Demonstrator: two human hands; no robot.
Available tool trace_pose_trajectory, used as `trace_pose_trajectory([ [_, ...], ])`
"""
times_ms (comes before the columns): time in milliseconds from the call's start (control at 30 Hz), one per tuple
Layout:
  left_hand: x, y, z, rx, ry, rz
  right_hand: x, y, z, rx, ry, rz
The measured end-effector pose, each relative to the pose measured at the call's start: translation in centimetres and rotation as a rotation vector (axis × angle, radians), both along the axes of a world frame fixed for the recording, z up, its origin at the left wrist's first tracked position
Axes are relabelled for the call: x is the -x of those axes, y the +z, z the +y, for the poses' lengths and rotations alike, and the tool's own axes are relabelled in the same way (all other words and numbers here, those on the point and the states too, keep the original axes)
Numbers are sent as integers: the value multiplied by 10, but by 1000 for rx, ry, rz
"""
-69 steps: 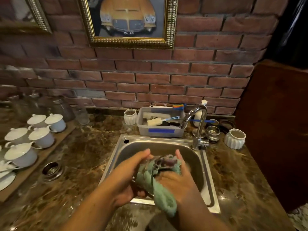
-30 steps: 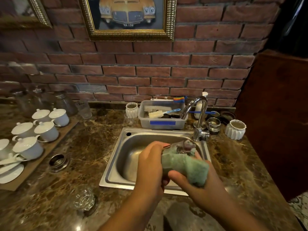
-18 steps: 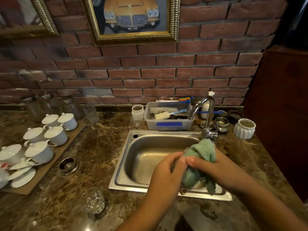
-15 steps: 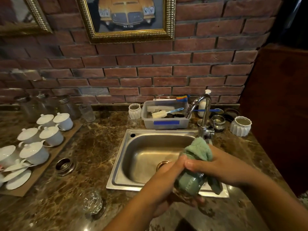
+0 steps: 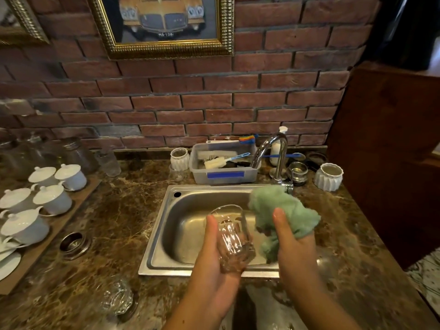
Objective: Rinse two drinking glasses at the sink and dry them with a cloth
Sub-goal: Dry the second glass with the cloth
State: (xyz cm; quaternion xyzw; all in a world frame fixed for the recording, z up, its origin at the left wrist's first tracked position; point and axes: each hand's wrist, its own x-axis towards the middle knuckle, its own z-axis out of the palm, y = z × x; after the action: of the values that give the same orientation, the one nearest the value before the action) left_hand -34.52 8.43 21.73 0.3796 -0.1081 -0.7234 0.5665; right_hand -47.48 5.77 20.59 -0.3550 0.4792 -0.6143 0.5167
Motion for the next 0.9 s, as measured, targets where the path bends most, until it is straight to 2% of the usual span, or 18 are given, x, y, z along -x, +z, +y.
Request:
trace_pose_trajectory([
  [100, -7, 1, -6, 17, 64, -136, -2, -16, 20, 13, 114, 134],
  [200, -1, 3, -6, 88, 45, -168, -14, -16, 32, 301, 320, 343],
  [233, 3, 1, -5, 96, 57, -188, -18, -17, 30, 361, 362, 359],
  [267, 7, 1, -3, 104, 70, -209, -22, -12, 29, 326, 385, 294],
  [367, 13, 2, 1, 243, 119, -350, -25, 3, 19, 39, 400, -9],
  [467, 6, -1, 4, 465, 129, -745, -20, 8, 8, -161, 405, -295],
  [533, 2, -2, 6, 521, 84, -949, -17, 12, 5, -235, 433, -426],
  [700, -16, 3, -4, 646, -6, -1484, -3, 9, 1, -240, 571, -551],
  [767, -23, 9, -10, 661, -101, -1467, 1, 3, 0, -232, 638, -580],
  [900, -26, 10, -13, 714, -230, -1246, 8, -2, -1, -187, 678, -567],
])
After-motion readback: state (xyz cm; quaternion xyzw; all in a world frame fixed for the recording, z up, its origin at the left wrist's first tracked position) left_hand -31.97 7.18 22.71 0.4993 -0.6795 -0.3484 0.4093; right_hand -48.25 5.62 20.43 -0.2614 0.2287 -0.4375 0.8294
